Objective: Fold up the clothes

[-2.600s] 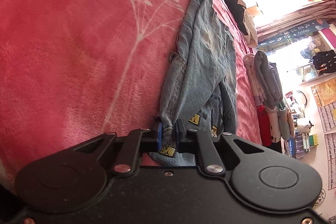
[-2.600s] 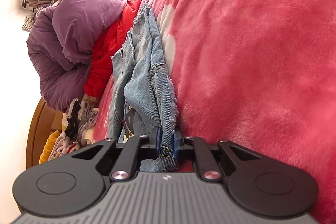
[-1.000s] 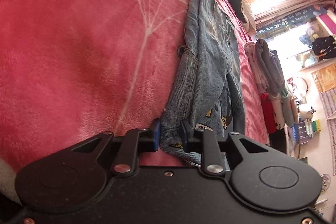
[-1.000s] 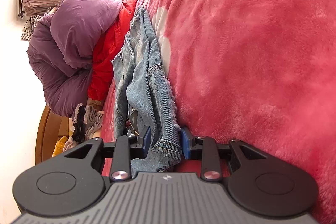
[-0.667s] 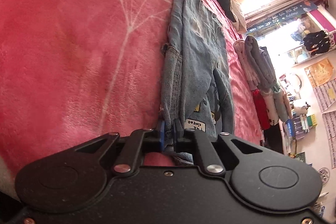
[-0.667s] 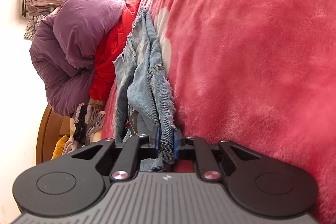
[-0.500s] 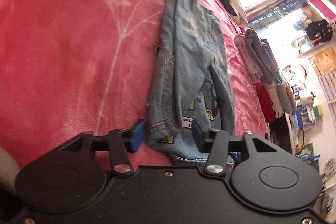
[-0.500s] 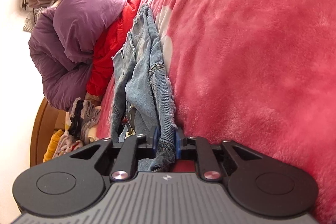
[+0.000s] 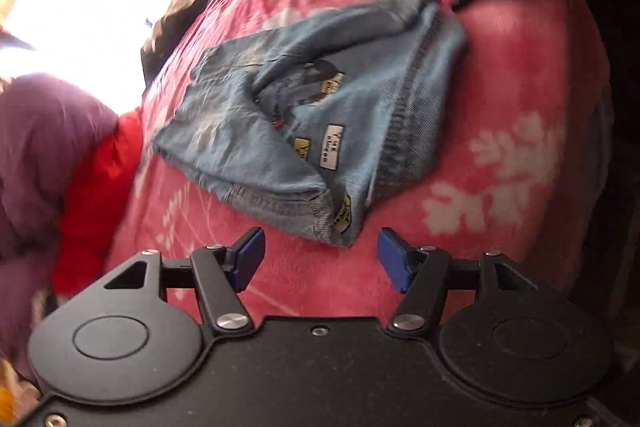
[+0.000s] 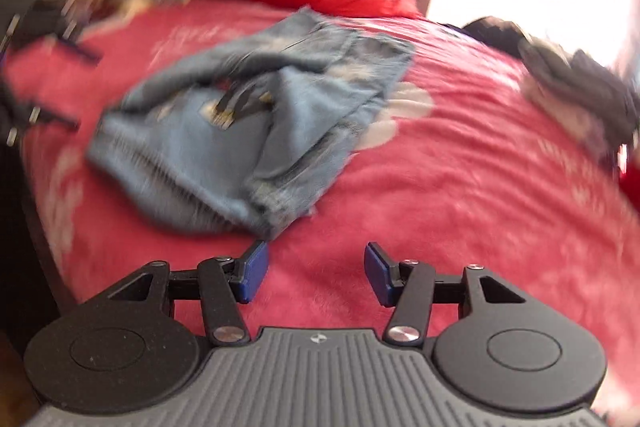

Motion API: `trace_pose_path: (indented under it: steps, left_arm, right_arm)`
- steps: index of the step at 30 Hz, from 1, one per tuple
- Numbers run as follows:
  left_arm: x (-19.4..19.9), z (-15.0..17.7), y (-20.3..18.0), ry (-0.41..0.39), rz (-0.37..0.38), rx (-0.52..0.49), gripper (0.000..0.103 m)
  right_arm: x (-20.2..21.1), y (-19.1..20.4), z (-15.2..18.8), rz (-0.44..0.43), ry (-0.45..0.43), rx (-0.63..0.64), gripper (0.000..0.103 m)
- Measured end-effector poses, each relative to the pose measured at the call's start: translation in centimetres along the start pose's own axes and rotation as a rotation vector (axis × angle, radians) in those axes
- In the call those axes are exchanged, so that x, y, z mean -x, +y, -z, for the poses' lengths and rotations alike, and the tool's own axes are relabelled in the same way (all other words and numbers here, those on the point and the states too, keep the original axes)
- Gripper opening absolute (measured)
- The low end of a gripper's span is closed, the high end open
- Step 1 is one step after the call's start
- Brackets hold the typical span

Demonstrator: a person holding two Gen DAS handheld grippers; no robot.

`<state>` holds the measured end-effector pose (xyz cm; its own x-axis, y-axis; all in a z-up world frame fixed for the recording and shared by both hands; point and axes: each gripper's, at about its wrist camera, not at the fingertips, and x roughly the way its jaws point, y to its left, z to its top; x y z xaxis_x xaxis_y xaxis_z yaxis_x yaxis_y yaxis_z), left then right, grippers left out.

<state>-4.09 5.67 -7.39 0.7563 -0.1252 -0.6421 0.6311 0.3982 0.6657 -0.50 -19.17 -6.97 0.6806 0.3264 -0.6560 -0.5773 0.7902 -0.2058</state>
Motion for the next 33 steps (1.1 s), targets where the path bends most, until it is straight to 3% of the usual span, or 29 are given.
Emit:
trace_pose_path:
  steps: [5,10,13,16,19,21,24,25,29,33]
  left_arm:
    - [-1.1,0.0,-2.0,-0.003,-0.124,-0.092,0.062]
    - [-1.8,-0.2,-2.4,-0.002,-0.200,-0.112,0.062]
    - [-2.0,-0.3,-2.2,-0.008,-0.216,-0.111,0.062]
    - [-2.0,-0.5,-1.8,-0.013,-0.218,-0.091,0.062]
    - [-2.4,-0.7,-1.7,-0.010,-0.198,-0.077,0.048]
    - [-2.7,-1.0,-1.7,0.004,-0.183,-0.063,0.028]
    - [-2.7,-1.4,-1.6,0.014,-0.186,-0.050,0.013]
    - [-2.5,-1.4,-1.4,0.008,-0.187,-0.036,0.013]
    - [-1.0,-1.7,-0.8,-0.012,-0.201,0.001,0.010]
    - [1.5,-2.0,-1.1,-0.020,-0.205,-0.036,0.009]
  right_arm:
    - [-0.3,3.9,0.5,0.103,-0.037,0.338,0.053]
    - [-1.2,6.1,0.8,0.198,-0.107,0.500,0.052]
    - [-1.8,6.6,0.5,0.217,-0.126,0.532,0.042]
    - [-2.0,6.9,0.4,0.238,-0.141,0.554,0.039]
    - [-2.3,6.9,0.2,0.251,-0.151,0.554,0.039]
    - [-2.5,7.0,0.2,0.249,-0.158,0.555,0.037]
    - [-2.6,6.9,0.1,0.216,-0.142,0.541,0.025]
    - [-2.4,6.8,-0.1,0.201,-0.137,0.523,0.019]
    - [-1.2,6.0,-1.1,0.157,-0.137,0.453,0.014]
    - [1.0,5.8,-2.1,0.126,-0.129,0.461,0.013]
